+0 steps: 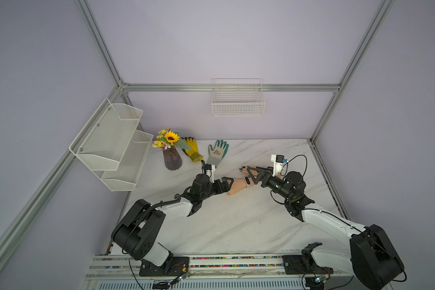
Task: Take off the watch
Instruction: Adjust the hand at the center of the board.
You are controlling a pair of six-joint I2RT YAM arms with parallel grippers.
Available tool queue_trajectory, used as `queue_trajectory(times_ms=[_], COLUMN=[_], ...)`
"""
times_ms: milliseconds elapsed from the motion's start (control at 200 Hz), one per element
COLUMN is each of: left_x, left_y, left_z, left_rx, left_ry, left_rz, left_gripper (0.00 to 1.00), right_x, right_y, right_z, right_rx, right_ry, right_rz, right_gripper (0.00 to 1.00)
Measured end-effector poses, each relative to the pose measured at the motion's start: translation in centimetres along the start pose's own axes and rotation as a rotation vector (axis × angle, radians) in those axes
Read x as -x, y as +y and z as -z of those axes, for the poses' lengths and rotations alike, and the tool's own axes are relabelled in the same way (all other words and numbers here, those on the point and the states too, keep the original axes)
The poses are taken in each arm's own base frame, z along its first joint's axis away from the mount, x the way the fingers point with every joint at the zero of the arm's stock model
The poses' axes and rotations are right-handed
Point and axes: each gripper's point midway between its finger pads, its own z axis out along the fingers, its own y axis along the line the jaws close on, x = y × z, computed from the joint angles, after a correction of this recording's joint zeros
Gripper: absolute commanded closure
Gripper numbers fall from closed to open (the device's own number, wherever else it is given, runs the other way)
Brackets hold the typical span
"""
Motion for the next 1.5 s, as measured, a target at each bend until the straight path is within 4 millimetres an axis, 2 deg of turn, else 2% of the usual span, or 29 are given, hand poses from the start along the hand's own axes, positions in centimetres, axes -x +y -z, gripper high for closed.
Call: queue_trajectory(times_ms=[125, 320, 515, 665, 795, 1010, 1115, 1190, 1295, 1500], left_x=[-0.6, -0.4, -0.7, -1.0, -0.5, -0.2, -0.4, -0.4, -0.5, -0.3], left_y=[1.6, 2.0, 2.7, 3.5, 3.5, 3.6, 3.6, 3.5, 3.5, 3.6], left_z=[-1.0, -1.3, -2.0, -2.4, -2.5, -2.5, -2.4, -2.4, -2.3, -2.3], left_rx=[0.049, 0.060, 0.068, 0.090, 0.106, 0.122, 0.109, 0.099, 0.089, 0.087], left_ry=[0.019, 0.002, 0.000, 0.013, 0.020, 0.047, 0.066, 0.077, 0.087, 0.089], left_rz=[0.058, 0.099, 0.134, 0.140, 0.121, 0.092, 0.097, 0.101, 0.099, 0.103], left_gripper=[0.01, 0.05, 0.15, 0.19, 0.19, 0.18, 0.18, 0.17, 0.17, 0.17], right_x=[-0.2, -0.4, -0.7, -0.3, 1.0, 3.1, 4.0, 3.1, 0.9, -3.1], right_y=[-0.1, -0.2, -0.6, -1.7, -1.9, 3.0, 3.3, 2.6, 1.2, -1.7], right_z=[0.1, 0.1, -0.1, -0.2, -0.2, 0.8, 0.9, 0.3, -0.8, -2.6], right_rx=[0.002, 0.000, -0.006, -0.065, -0.134, -0.114, -0.181, -0.206, -0.200, -0.158], right_ry=[0.001, 0.006, 0.013, -0.017, -0.097, -0.309, -0.366, -0.331, -0.241, -0.090], right_rz=[-0.012, -0.027, -0.027, 0.069, 0.287, 0.906, 1.202, 1.382, 1.586, 1.776], right_gripper=[0.03, 0.03, 0.03, 0.03, 0.03, 0.03, 0.03, 0.02, 0.03, 0.03])
